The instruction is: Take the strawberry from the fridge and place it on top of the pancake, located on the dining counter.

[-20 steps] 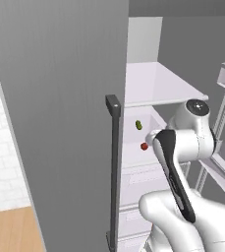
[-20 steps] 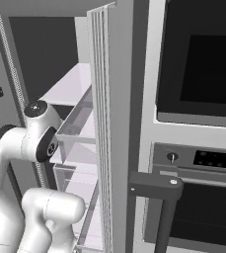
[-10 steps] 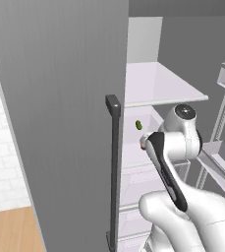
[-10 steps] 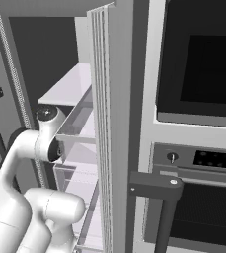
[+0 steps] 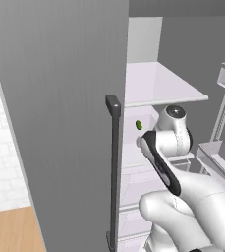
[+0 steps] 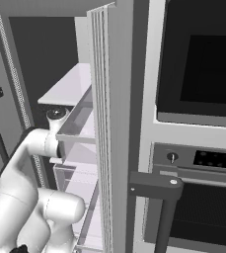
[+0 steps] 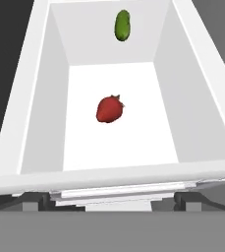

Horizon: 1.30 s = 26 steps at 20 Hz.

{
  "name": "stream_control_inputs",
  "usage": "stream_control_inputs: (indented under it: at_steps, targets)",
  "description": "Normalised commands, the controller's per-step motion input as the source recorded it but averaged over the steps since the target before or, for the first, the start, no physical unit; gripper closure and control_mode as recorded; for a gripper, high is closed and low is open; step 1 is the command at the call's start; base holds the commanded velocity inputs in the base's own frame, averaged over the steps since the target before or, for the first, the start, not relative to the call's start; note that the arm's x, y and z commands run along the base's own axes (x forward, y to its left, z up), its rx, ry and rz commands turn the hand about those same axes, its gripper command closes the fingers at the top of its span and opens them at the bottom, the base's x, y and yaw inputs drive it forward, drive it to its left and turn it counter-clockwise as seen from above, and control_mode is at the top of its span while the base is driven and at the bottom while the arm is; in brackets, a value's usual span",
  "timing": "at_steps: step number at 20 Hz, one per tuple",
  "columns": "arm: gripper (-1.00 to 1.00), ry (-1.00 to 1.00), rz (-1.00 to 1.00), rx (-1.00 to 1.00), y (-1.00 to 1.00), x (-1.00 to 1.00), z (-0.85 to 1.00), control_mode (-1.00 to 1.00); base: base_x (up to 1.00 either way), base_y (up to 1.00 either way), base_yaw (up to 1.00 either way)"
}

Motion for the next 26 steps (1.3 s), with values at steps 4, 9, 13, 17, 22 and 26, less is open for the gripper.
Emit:
stream_control_inputs:
  at_steps: [4,9,13,17,22,26]
  targets:
    - [-1.0,0.0,0.0,0.0,-0.02,0.29,-0.24,-1.0,0.0,0.0,0.0]
    - [-1.0,0.0,0.0,0.0,0.0,0.27,-0.29,-1.0,0.0,0.0,0.0]
    - [-1.0,0.0,0.0,0.0,0.0,0.31,-0.23,-1.0,0.0,0.0,0.0]
    - [-1.0,0.0,0.0,0.0,0.0,0.35,-0.16,-1.0,0.0,0.0,0.0]
    - [-1.0,0.0,0.0,0.0,0.0,0.21,-0.18,-1.0,0.0,0.0,0.0]
    - [-1.0,0.0,0.0,0.0,-0.01,0.34,-0.06,-1.0,0.0,0.0,0.0]
